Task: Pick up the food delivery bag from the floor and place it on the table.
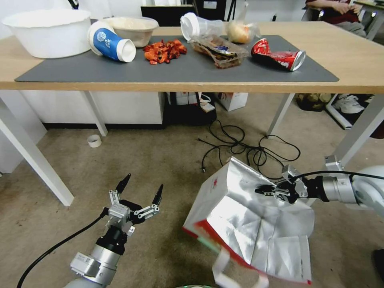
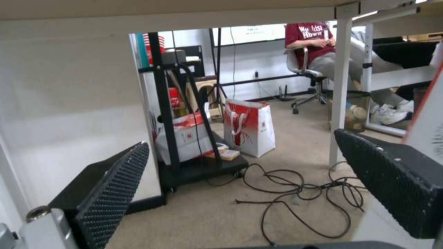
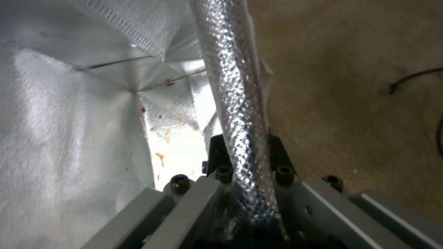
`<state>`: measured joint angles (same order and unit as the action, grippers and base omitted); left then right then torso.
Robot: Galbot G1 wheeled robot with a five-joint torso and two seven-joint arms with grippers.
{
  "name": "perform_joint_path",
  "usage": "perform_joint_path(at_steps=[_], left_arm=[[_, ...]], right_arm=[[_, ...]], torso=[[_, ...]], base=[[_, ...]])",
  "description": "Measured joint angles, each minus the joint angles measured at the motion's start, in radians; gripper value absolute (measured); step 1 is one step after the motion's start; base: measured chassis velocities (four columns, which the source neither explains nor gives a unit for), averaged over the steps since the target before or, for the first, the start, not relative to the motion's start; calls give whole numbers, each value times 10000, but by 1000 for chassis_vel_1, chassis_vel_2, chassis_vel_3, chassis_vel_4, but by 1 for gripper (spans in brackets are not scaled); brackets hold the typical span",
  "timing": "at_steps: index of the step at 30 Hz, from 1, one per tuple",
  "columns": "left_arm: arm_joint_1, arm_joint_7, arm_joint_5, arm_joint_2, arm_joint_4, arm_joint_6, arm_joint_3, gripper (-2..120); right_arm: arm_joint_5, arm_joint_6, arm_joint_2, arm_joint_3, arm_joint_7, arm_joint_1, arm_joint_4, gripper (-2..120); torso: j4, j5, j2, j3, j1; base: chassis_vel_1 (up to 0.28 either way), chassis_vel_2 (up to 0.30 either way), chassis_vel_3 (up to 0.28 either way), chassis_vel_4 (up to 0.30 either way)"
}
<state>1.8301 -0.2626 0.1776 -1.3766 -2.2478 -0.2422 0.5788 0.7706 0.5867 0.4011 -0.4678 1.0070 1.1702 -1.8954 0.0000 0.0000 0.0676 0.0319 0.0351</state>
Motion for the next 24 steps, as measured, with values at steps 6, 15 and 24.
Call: perform_joint_path(at_steps=[6,15,24], left_arm=[[-8,-7,63,22,-2,0,8,100],[-12,-37,78,29,-2,0,12,100],[-23,-47,131,47,-7,28,25,100]], right_arm=[[295,70,-369,609,338,-758,-24,0],[357,171,-507,1623,464,-1734,-127,0],[333,180,-672,1978,614,-2064,-133,0]], torso=[[1,-1,218,206,14],[0,0,602,538,71],[-1,0,974,850,131]], base=[[0,0,0,0],[0,0,0,0],[0,0,0,0]])
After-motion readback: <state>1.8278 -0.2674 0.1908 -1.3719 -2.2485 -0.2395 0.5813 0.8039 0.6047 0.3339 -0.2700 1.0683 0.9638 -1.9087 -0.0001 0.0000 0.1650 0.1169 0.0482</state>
